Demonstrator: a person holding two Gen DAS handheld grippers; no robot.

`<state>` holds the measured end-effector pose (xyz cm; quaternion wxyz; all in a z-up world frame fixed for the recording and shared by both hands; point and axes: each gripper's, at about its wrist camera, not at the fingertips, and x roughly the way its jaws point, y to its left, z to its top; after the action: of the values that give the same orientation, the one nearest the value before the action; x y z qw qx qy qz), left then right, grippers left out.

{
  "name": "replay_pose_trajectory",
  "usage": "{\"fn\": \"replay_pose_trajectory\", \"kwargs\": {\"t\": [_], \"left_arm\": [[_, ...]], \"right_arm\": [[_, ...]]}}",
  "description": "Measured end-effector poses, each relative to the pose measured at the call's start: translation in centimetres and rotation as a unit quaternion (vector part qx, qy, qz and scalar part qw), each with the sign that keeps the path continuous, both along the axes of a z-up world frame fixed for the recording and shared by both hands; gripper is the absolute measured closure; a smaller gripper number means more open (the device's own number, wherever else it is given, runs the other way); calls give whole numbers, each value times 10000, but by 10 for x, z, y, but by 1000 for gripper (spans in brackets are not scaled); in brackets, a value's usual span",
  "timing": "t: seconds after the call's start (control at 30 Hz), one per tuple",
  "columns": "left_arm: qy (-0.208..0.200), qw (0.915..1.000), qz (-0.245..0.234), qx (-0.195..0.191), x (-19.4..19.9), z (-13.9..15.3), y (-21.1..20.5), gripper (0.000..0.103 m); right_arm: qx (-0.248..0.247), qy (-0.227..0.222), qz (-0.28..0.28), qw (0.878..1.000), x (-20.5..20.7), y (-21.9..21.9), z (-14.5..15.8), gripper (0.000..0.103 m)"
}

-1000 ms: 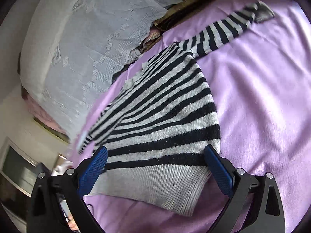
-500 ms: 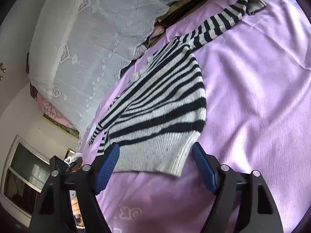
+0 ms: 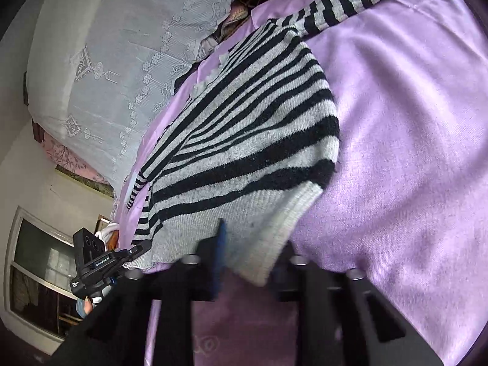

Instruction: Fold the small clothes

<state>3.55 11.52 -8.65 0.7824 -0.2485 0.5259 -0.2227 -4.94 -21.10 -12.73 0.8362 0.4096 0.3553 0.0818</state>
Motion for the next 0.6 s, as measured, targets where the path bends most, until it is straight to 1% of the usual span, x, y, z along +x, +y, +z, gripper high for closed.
{"fn": "replay_pose_trajectory", "kwargs": {"t": [0.03, 0.1, 0.17, 0.27, 0.37, 0.43, 0.53, 0.6], "left_arm": [[16, 9999, 43, -103, -1, 0, 4, 94], [-100, 9998, 81, -148, -4, 5, 8, 96], [-257, 9995, 63, -164, -12, 14, 9, 97], [-341, 9992, 14, -210, -29, 19, 13, 97], [-285, 9995, 11, -95, -45, 10, 17, 97], [-258, 9997, 3, 5, -54, 3, 18, 97], [-433, 9989, -49, 192, -60, 2, 17, 96], [-437, 9988, -48, 199, -60, 2, 20, 95]], "right_arm": [[34, -34, -27, 10000, -2, -1, 0, 95], [-123, -159, -24, 9998, -8, 1, 8, 96], [-350, -271, 23, 9990, -15, 5, 18, 97], [-571, -316, 110, 9978, -28, 10, 28, 97], [-569, -191, 199, 9980, -43, 13, 22, 97], [-529, -56, 224, 9983, -54, 14, 10, 97], [-548, 139, 345, 9978, -52, 15, -1, 97], [-526, 253, 413, 9974, -53, 12, 0, 97]]}}
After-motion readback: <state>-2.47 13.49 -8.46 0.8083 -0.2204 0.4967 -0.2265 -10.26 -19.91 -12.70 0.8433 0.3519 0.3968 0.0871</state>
